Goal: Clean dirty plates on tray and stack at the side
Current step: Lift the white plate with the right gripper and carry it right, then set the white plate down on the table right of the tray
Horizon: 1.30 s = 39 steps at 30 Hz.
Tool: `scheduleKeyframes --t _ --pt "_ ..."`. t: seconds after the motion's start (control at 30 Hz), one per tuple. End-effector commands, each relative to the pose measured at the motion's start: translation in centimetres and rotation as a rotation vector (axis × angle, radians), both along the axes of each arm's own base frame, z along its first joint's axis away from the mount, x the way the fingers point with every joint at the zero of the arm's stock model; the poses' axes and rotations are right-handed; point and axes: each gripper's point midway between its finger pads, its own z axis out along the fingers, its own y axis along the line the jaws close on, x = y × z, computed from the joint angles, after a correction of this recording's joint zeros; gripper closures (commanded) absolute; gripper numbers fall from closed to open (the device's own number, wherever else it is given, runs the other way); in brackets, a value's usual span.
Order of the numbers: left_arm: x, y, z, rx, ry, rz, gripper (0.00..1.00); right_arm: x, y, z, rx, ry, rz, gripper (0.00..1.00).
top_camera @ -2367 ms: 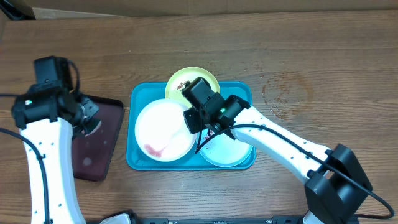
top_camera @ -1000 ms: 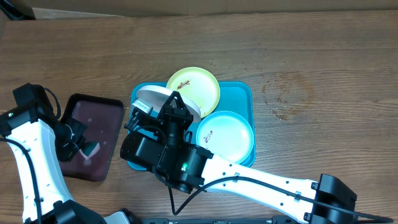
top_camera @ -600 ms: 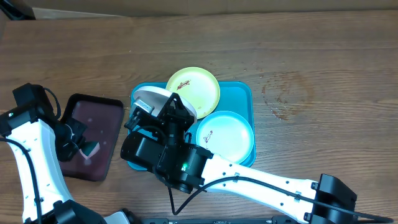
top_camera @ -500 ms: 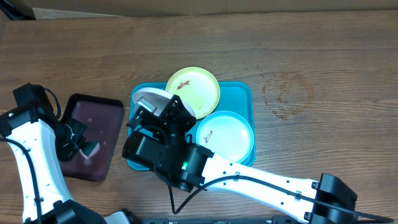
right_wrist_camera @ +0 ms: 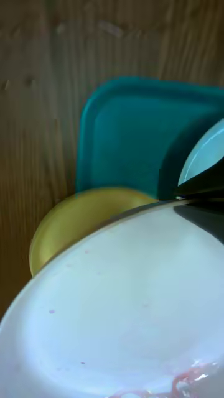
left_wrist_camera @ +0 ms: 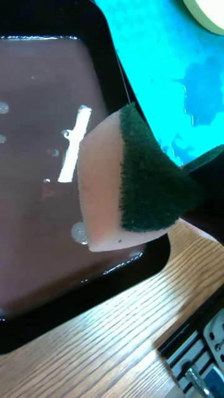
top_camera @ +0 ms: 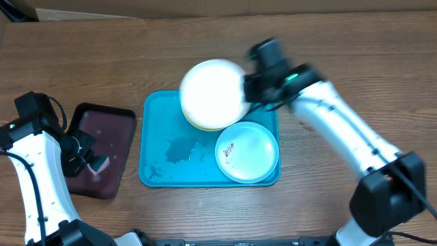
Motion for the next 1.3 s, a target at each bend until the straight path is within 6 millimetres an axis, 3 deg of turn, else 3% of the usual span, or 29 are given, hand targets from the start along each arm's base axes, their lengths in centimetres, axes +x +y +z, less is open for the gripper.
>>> scheduleKeyframes --t 0.0,0.1,0.23,0.4,0.47,0.63,1.03,1.07,1.2,1.27 --pt "-0.1 -0.1 -0.1 -0.009 -0.001 -0.015 0.96 0.3 -3.6 2.1 0.168 0.091 -0.106 0.96" --pt "0.0 0.0 -0.1 -0.007 -0.006 -0.015 0.96 0.8 -12.2 0.3 0.048 0.138 -0.322 0.96" --pt "0.1 0.0 -0.1 -0.007 -0.007 -0.017 0.96 0.4 -21.6 -2.0 -0.04 0.166 -0.552 0.96" --pt "0.1 -0.1 -0.3 -0.009 -0.006 -0.016 0.96 -0.4 -27.4 -4.4 -0.007 0.192 -0.749 0.96" --pt "0.1 -0.2 -0.4 -0.013 -0.007 -0.017 0.96 -0.7 -28.7 -5.4 0.004 0.195 -0.802 0.96" --pt "0.3 -0.3 -0.6 -0.022 -0.018 -0.018 0.96 -1.0 -29.3 -6.9 0.006 0.187 -0.818 0.96" --pt "0.6 -0.7 -0.6 -0.043 -0.034 -0.025 0.96 -2.0 -27.8 -9.5 0.009 0.222 -0.813 0.96" --pt "0.6 -0.7 -0.6 -0.045 -0.035 -0.025 0.96 -2.3 -27.6 -9.8 0.008 0.231 -0.809 0.93" --pt "0.7 -0.8 -0.6 -0.049 -0.038 -0.025 0.96 -2.9 -26.6 -10.2 0.01 0.26 -0.779 0.5" --pt "0.7 -0.8 -0.6 -0.049 -0.038 -0.025 0.96 -2.6 -25.0 -10.0 0.054 0.262 -0.714 0.42"
